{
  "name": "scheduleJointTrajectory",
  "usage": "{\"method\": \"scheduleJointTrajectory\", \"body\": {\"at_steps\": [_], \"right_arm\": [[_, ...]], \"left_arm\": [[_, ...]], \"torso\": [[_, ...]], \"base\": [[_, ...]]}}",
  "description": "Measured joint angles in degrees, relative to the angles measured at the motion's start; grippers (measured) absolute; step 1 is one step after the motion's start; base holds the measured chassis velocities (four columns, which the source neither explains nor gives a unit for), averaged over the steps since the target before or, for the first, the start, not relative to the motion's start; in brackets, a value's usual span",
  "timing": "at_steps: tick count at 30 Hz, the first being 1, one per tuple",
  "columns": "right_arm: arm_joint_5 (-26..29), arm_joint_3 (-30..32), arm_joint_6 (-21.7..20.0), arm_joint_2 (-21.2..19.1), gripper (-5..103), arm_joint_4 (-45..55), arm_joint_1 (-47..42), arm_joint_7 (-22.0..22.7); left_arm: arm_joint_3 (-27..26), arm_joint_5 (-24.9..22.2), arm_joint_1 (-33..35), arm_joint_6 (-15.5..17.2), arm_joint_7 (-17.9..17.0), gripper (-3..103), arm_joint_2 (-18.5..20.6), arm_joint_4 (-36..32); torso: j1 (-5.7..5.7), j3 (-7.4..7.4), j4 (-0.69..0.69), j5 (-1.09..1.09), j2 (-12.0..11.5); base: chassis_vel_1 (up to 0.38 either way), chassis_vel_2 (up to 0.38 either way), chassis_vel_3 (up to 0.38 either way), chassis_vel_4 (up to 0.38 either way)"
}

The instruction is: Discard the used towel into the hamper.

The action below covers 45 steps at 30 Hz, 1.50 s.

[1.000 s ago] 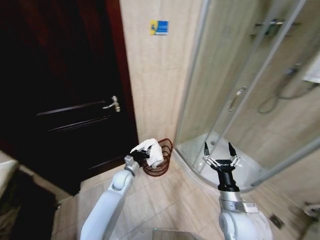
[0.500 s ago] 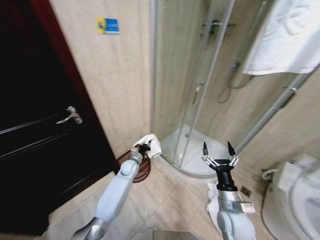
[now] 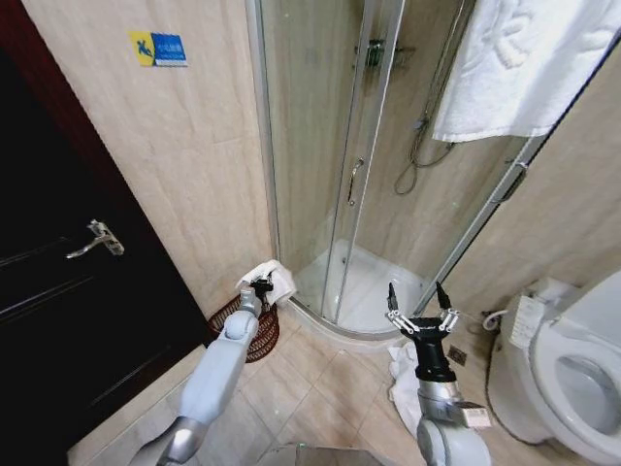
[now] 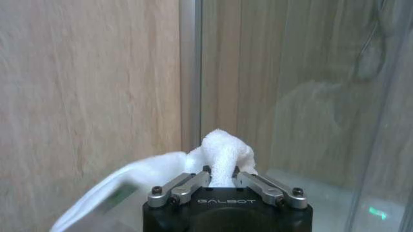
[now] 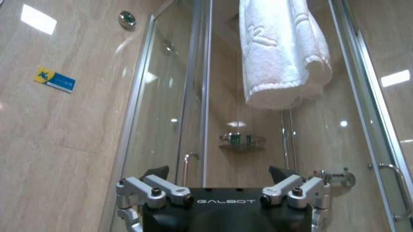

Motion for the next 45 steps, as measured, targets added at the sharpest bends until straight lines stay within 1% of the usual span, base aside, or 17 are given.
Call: {"method": "scheduleJointTrajectory", "body": {"at_steps": [2, 5, 6, 8, 10, 13, 15, 16, 17, 19, 22, 28, 32, 38, 41, 43, 45], "right_arm": [[0.08, 0.16, 0.28, 0.13, 100, 0.0, -0.09, -0.08], [0.66, 0.55, 1.25, 0.49, 100, 0.37, -1.16, -0.59], [0.66, 0.55, 1.25, 0.49, 100, 0.37, -1.16, -0.59], [1.29, 0.86, 1.56, 0.55, 100, 0.79, -1.61, -0.78], [1.46, 0.96, 1.6, 0.51, 100, 0.82, -1.66, -0.81], [2.48, 1.61, 1.69, 0.26, 100, 1.01, -1.85, -0.99], [2.69, 1.7, 1.7, 0.23, 100, 1.12, -1.95, -1.02], [2.96, 1.82, 1.7, 0.12, 100, 1.31, -2.2, -1.13], [2.96, 1.82, 1.7, 0.12, 100, 1.31, -2.2, -1.13], [3.19, 2.07, 1.94, -0.03, 100, 1.43, -2.58, -1.22], [3.44, 2.27, 2.19, 0.05, 100, 1.51, -2.96, -1.37], [3.69, 2.33, 2.48, 0.4, 100, 1.73, -3.39, -1.49], [3.7, 2.03, 2.6, 0.79, 100, 1.72, -3.32, -1.64], [3.68, 1.69, 2.63, 1.07, 100, 1.31, -3.13, -1.81], [3.69, 1.67, 2.64, 1.09, 100, 0.95, -3.05, -1.82], [3.69, 1.66, 2.65, 1.09, 100, 0.9, -3.05, -1.85], [3.69, 1.63, 2.66, 1.08, 100, 0.81, -3.0, -1.89]], "left_arm": [[0.19, 0.41, -0.34, 0.25, -0.18, 5, -0.1, 0.83], [0.5, 3.01, -2.14, 0.45, -1.02, 5, -0.87, 6.21], [0.5, 3.01, -2.14, 0.45, -1.02, 5, -0.87, 6.21], [0.43, 4.82, -3.31, -0.26, -1.14, 5, -1.45, 10.48], [0.36, 5.17, -3.66, -0.53, -1.16, 5, -1.6, 11.7], [-0.85, 6.82, -6.81, -3.53, -1.17, 5, -3.0, 20.53], [-1.22, 7.37, -7.48, -4.4, -1.17, 5, -3.23, 22.09], [-2.05, 8.49, -8.97, -6.16, -1.26, 5, -3.59, 25.18], [-2.05, 8.49, -8.97, -6.16, -1.26, 5, -3.59, 25.18], [-3.14, 9.37, -10.79, -7.53, -1.7, 5, -3.57, 28.87], [-4.27, 10.01, -12.19, -8.16, -2.15, 5, -3.25, 31.1], [-4.94, 10.14, -12.49, -7.8, -2.25, 5, -1.57, 31.17], [-5.35, 10.35, -10.29, -7.65, -2.08, 5, -0.31, 29.92], [-6.83, 10.47, -7.65, -7.83, -2.36, 5, 0.24, 28.73], [-7.08, 10.66, -5.65, -7.84, -2.09, 5, 0.75, 27.87], [-7.37, 11.16, -5.61, -7.84, -2.26, 5, 0.55, 28.19], [-7.79, 12.54, -5.73, -8.45, -2.75, 5, -0.07, 29.8]], "torso": [[0.01, 0.0, 0.0, 0.0, 0.0], [0.02, 0.01, -0.01, 0.0, 0.0], [0.02, 0.01, -0.01, 0.0, 0.0], [0.01, 0.01, -0.01, 0.0, 0.0], [0.01, 0.0, -0.01, 0.0, 0.0], [0.01, 0.01, 0.01, 0.0, 0.0], [0.01, 0.01, 0.0, 0.0, 0.0], [0.01, 0.01, -0.01, 0.0, 0.0], [0.01, 0.01, -0.01, 0.0, 0.0], [0.01, 0.01, 0.0, 0.01, 0.0], [0.01, 0.01, 0.0, 0.0, 0.0], [0.01, 0.01, 0.0, 0.0, 0.0], [0.01, 0.01, 0.02, -0.01, 0.0], [0.01, 0.01, -0.01, 0.0, 0.0], [0.01, 0.01, 0.02, 0.0, 0.0], [0.01, 0.01, 0.02, 0.01, 0.0], [0.01, 0.01, -0.01, 0.0, 0.0]], "base": [[0.0, 0.0, 0.0, 0.0], [0.0, 0.0, 0.0, 0.0], [0.0, 0.0, 0.0, 0.0], [0.0, 0.0, 0.0, 0.0], [0.0, 0.0, 0.0, 0.0], [0.0, 0.0, 0.0, 0.0], [0.0, 0.0, 0.0, 0.0], [0.0, 0.0, 0.0, 0.0], [0.0, 0.0, 0.0, 0.0], [0.0, 0.0, 0.0, 0.0], [0.0, 0.0, 0.0, 0.0], [0.0, 0.0, 0.0, 0.0], [0.0, 0.0, 0.0, 0.0], [0.0, 0.0, 0.0, 0.0], [0.0, 0.0, 0.0, 0.0], [0.0, 0.0, 0.0, 0.0], [0.0, 0.0, 0.0, 0.0]]}}
